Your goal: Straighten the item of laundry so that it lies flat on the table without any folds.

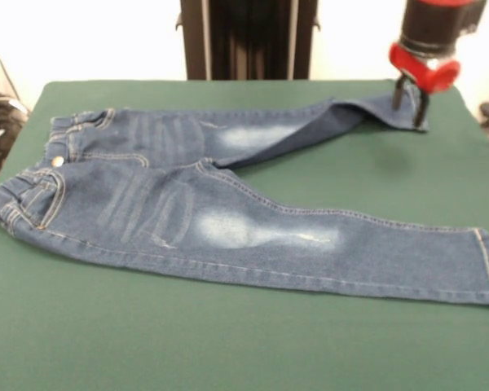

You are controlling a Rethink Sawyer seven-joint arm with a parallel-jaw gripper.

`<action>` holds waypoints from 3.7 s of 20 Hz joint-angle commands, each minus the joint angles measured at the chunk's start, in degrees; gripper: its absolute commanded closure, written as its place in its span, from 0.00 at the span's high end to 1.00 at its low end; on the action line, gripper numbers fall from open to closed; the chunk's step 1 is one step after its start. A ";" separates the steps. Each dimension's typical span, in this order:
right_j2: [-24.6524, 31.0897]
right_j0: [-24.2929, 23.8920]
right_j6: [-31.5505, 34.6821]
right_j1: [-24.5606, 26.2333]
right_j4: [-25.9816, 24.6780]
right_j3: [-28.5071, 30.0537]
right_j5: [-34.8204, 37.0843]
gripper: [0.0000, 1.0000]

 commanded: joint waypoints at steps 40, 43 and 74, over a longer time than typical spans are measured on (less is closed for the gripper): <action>9.63 -23.06 0.94 1.72 -24.78 7.50 -8.35 0.00; 10.44 -22.66 1.43 1.51 -23.97 7.76 -8.01 0.00; 9.19 -17.01 3.80 12.25 -19.41 -5.44 -12.71 0.00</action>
